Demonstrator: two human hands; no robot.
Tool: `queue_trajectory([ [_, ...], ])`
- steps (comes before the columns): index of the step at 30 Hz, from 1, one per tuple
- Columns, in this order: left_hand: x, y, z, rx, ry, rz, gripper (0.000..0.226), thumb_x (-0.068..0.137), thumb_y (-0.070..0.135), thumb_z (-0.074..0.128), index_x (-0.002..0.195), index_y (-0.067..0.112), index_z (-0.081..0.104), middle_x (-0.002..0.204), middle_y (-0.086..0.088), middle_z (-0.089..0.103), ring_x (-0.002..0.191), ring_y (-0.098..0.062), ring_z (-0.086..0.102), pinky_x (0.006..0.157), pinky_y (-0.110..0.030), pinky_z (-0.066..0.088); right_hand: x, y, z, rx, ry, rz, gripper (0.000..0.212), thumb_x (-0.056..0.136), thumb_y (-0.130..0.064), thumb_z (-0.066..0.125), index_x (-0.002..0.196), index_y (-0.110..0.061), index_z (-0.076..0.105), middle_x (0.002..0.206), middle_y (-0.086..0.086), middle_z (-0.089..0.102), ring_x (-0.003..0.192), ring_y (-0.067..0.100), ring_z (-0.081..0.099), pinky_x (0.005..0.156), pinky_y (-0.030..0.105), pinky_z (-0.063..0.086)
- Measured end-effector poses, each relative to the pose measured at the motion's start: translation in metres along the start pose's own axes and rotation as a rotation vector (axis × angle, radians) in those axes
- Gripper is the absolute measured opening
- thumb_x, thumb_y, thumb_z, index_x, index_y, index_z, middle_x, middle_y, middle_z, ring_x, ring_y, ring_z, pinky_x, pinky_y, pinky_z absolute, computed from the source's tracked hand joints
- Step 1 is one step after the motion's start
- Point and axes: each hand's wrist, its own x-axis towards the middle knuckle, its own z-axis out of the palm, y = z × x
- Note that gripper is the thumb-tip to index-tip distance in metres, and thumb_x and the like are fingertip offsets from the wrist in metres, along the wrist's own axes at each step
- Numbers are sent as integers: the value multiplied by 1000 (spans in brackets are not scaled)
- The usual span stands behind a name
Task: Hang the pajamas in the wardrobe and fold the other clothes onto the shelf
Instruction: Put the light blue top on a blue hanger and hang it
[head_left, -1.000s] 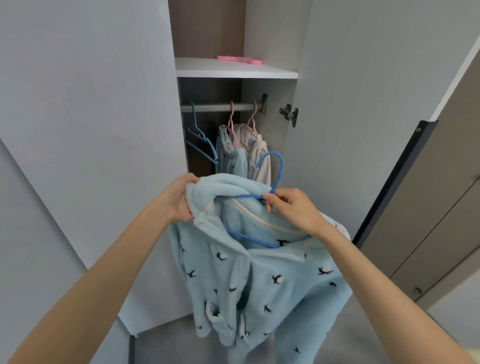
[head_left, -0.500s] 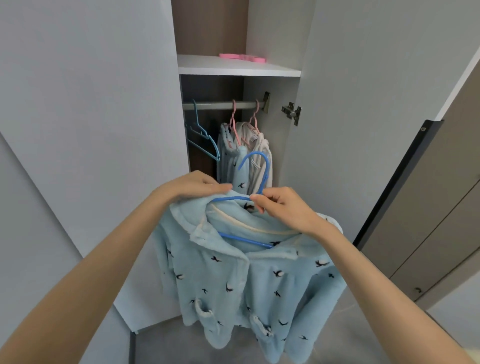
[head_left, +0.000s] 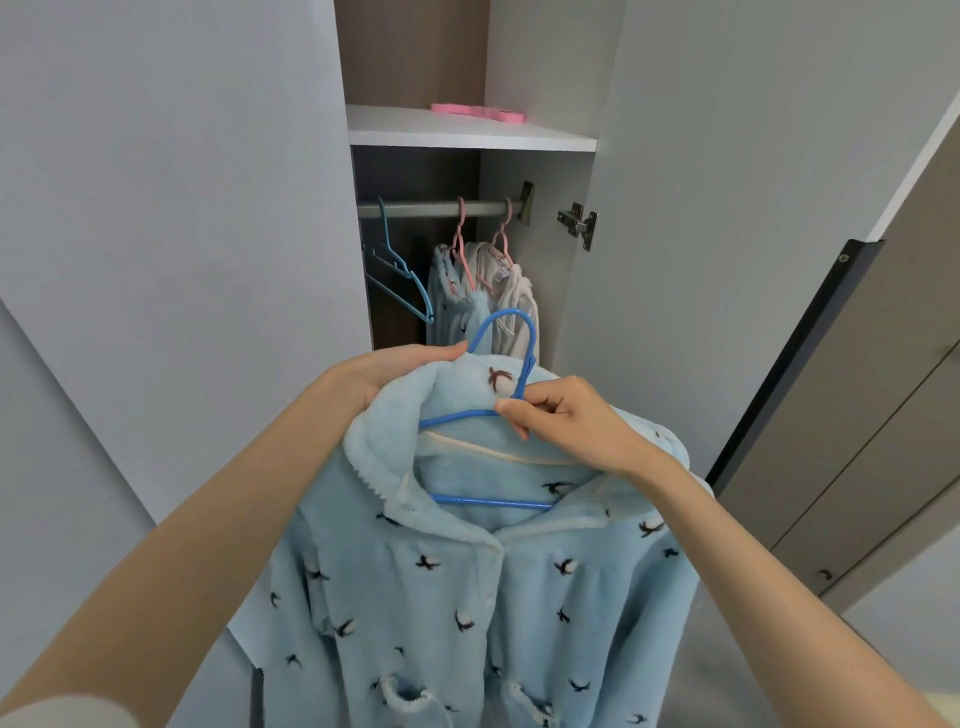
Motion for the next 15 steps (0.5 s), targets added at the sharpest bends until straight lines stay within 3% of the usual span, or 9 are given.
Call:
queue_trajectory([
  [2,4,-6,-2,100,98,16,48,94,41,50,122,3,58,116,-16,63,105,-28,60,94,-39,46,0,-2,-2,3,22,-15,44,92,-40,58,55,-18,53,44,-7,28,44,8,21,45,13,23],
  [5,4,-18,-11,338,299,-14,30,88,39,60,109,18,60,94,-3,62,83,-18,60,68,-30,50,1,-4,1,-40,45,-36,45,92,-42,58,54,-19,54,44,-6,29,43,9,22,46,13,23],
  [6,5,-22,-14,442,325,-66,28,87,38,62,107,19,60,92,-1,60,79,-17,57,67,-27,47,2,-3,2,-58,58,-34,45,92,-43,58,54,-19,54,44,-3,30,43,9,22,46,13,23],
  [9,0,-29,-24,1008,417,-127,29,94,25,56,120,11,58,112,-4,58,94,-18,50,82,-28,40,0,4,1,-90,100,6,47,91,-49,56,57,-17,55,46,2,33,45,10,22,47,16,23],
  [10,-4,-27,-26,1033,415,-42,29,95,22,54,120,10,60,114,-4,59,95,-16,49,82,-28,41,0,7,0,-95,116,21,47,91,-50,54,57,-17,55,46,-2,31,46,11,22,47,18,23],
  [12,-18,-21,-28,860,403,217,31,97,34,48,106,13,70,102,2,66,85,-8,55,73,-17,45,2,11,-2,-113,147,45,48,90,-53,52,58,-18,55,46,-6,30,47,12,23,49,23,24],
  [14,-28,-16,-22,664,391,352,44,95,55,38,96,31,74,94,15,71,79,3,62,65,-8,44,6,13,-2,-125,177,59,48,89,-55,52,58,-19,56,46,-7,30,48,12,24,51,27,26],
  [15,-28,-15,-19,694,376,387,42,92,61,38,95,37,73,97,19,70,83,7,62,66,-8,43,8,12,-2,-128,187,66,47,88,-55,51,58,-19,57,46,-7,31,48,13,24,52,28,26],
])
